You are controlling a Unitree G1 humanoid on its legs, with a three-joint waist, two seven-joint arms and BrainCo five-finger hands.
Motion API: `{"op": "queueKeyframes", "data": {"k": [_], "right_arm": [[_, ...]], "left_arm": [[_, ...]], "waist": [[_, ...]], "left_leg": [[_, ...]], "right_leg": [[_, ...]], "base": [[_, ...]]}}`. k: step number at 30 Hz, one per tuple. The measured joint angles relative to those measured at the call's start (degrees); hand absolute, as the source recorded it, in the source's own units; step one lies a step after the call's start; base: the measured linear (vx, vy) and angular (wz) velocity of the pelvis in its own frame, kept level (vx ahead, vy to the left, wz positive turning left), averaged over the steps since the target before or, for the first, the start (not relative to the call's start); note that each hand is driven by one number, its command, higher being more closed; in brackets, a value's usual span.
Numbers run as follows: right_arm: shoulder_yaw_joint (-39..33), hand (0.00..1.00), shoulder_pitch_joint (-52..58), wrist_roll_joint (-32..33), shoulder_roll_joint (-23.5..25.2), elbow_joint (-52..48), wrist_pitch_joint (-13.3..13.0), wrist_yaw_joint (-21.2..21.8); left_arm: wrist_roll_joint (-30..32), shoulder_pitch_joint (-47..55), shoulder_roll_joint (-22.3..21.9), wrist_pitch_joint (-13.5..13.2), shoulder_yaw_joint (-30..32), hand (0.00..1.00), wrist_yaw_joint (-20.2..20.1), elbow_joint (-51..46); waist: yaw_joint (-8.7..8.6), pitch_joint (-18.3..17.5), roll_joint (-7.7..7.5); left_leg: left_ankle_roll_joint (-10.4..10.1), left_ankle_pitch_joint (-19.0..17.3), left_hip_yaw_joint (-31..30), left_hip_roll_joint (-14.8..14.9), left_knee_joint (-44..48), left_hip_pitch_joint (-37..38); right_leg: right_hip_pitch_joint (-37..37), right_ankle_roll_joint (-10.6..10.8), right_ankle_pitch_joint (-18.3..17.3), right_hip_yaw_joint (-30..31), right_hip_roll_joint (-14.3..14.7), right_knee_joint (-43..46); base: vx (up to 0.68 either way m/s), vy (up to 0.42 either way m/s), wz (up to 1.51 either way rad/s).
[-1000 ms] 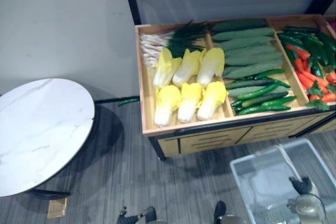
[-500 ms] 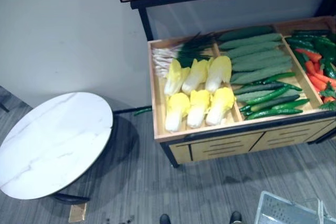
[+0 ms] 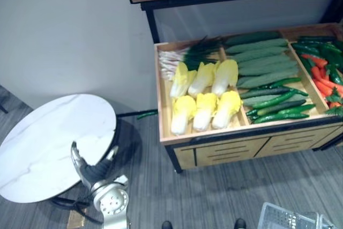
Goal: Pick vegetable in the basket
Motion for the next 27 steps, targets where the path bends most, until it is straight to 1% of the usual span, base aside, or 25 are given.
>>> {"op": "queueKeyframes", "data": {"k": [1,3,6,7,9,10,12,14,15,17,18,20,22,26,27], "right_arm": [[1.28,1.00,0.19,-0.17,0.00,0.02,0.02,0.08],[2.63,1.00,0.08,-0.46,-0.02,-0.17,0.08,0.20],[5.29,1.00,-0.09,-1.80,-0.18,-0.61,0.11,0.31],[6.51,1.00,-0.24,-2.65,-0.33,-0.85,0.09,0.35],[10.14,1.00,-0.49,-3.44,-0.72,-2.83,0.10,0.92],[10.95,1.00,-0.52,-4.26,-0.83,-3.21,0.07,1.03],[13.29,1.00,-0.95,-5.11,-1.03,-4.67,-0.02,1.52],[14.86,1.00,-1.39,-5.28,-1.23,-5.07,-0.05,1.70],[15.76,1.00,-1.84,-6.40,-1.31,-5.29,-0.17,1.78],[16.18,1.00,-2.36,-6.66,-1.32,-5.29,-0.24,1.86],[17.05,1.00,-2.82,-6.76,-1.41,-5.30,-0.25,1.91],[17.82,1.00,-3.37,-6.98,-1.54,-5.42,-0.49,1.93],[18.58,1.00,-4.11,-6.99,-1.88,-5.47,-0.92,1.94],[19.91,1.00,-4.77,-6.99,-2.41,-6.44,-1.32,1.91],[20.37,1.00,-5.09,-6.99,-2.62,-6.82,-1.41,1.91]], "left_arm": [[0.00,-1.48,-0.05,0.03,-1.16,0.00,0.01,-0.06],[-0.04,-3.71,-0.01,0.03,-1.40,0.00,0.06,0.33],[-0.15,-6.46,1.06,0.08,-1.19,0.00,0.75,3.51],[-0.36,-7.22,1.84,0.13,-1.21,0.00,1.28,4.95],[-0.43,-9.77,4.34,0.21,-0.66,0.00,2.40,9.58],[-0.44,-10.59,4.98,0.25,-0.56,0.00,2.48,10.84],[-0.57,-13.28,7.05,1.27,-0.11,0.00,2.98,14.57],[-0.62,-14.78,8.40,1.42,-0.11,0.00,3.61,17.42],[-0.62,-15.83,9.08,1.43,0.20,0.00,3.98,18.58],[-1.07,-17.20,9.41,1.44,0.86,0.00,4.36,20.07],[-2.64,-17.80,9.98,1.50,1.21,0.00,4.51,21.01],[-2.89,-18.71,10.86,1.60,1.55,0.00,4.51,22.22],[-3.00,-19.52,11.45,1.85,1.81,0.00,4.51,22.25],[-4.45,-21.32,11.57,2.24,1.62,0.00,4.53,22.88],[-4.45,-21.92,11.56,2.24,1.36,0.00,4.54,22.89]], "waist": [[-0.24,-0.45,0.33],[-0.38,-0.44,0.21],[-0.49,-0.52,-0.05],[-0.74,-0.52,-0.07],[-1.92,-0.53,-0.14],[-2.00,-0.58,-0.07],[-2.90,-0.43,-0.31],[-3.34,-0.30,-0.54],[-3.35,-0.24,-0.84],[-3.35,-0.03,-1.09],[-3.43,0.02,-1.18],[-4.06,0.17,-1.30],[-4.67,0.33,-1.31],[-4.77,0.85,-1.09],[-4.92,1.52,-1.00]], "left_leg": [[-0.07,-0.07,0.23,0.01,0.00,0.08],[-0.07,-0.16,0.73,0.18,-0.01,0.74],[-0.28,-0.57,2.07,0.62,-0.01,1.78],[-0.44,-0.78,2.74,0.80,-0.02,2.02],[-0.60,-1.18,3.27,0.97,-0.09,2.01],[-0.60,-1.18,3.64,0.99,-0.10,2.02],[-0.65,-1.23,4.80,1.08,-0.01,1.91],[-0.80,-1.35,5.57,1.10,-0.01,2.11],[-0.91,-1.48,6.58,1.10,0.00,1.97],[-1.02,-1.58,7.62,1.10,0.00,1.82],[-1.12,-1.66,7.83,1.14,0.00,1.72],[-1.25,-1.75,8.26,1.22,0.01,1.39],[-1.25,-1.75,8.62,1.26,0.01,0.62],[-1.26,-1.74,10.10,1.25,0.02,0.41],[-1.26,-1.74,10.61,1.23,0.02,0.48]], "right_leg": [[-0.09,0.00,0.00,0.24,0.04,0.00],[-0.20,-0.02,0.01,0.60,0.20,0.00],[-0.12,-0.10,0.04,1.90,0.67,-0.01],[-0.17,-0.13,0.06,2.23,0.83,-0.03],[-0.79,-0.20,0.05,3.00,1.08,-0.13],[-1.14,-0.22,0.08,3.33,1.15,-0.14],[-2.18,-0.56,0.38,4.47,1.35,-0.17],[-2.55,-0.56,0.38,5.20,1.44,-0.16],[-3.55,-0.67,0.58,6.22,1.55,-0.13],[-4.37,-0.69,0.68,6.88,1.64,-0.15],[-4.83,-0.68,0.69,7.23,1.74,-0.11],[-5.54,-0.70,0.71,8.04,1.95,-0.03],[-6.64,-0.68,0.75,8.31,2.01,0.16],[-7.98,-0.85,0.89,9.73,2.22,0.27],[-8.12,-0.85,0.89,9.95,2.23,0.34]], "base": [[0.04,-0.003,-0.11],[0.05,-0.007,-0.14],[0.02,-0.008,-0.23],[-0.01,-0.011,-0.22],[-0.01,-0.010,-0.23],[0.02,-0.007,-0.29],[0.03,-0.005,-0.26],[0.04,-0.004,-0.23],[0.05,-0.003,-0.30],[0.05,-0.006,-0.29],[0.05,-0.010,-0.25],[0.05,-0.012,-0.13],[0.05,-0.014,-0.12],[0.05,-0.020,-0.20],[0.01,-0.013,-0.09]]}}
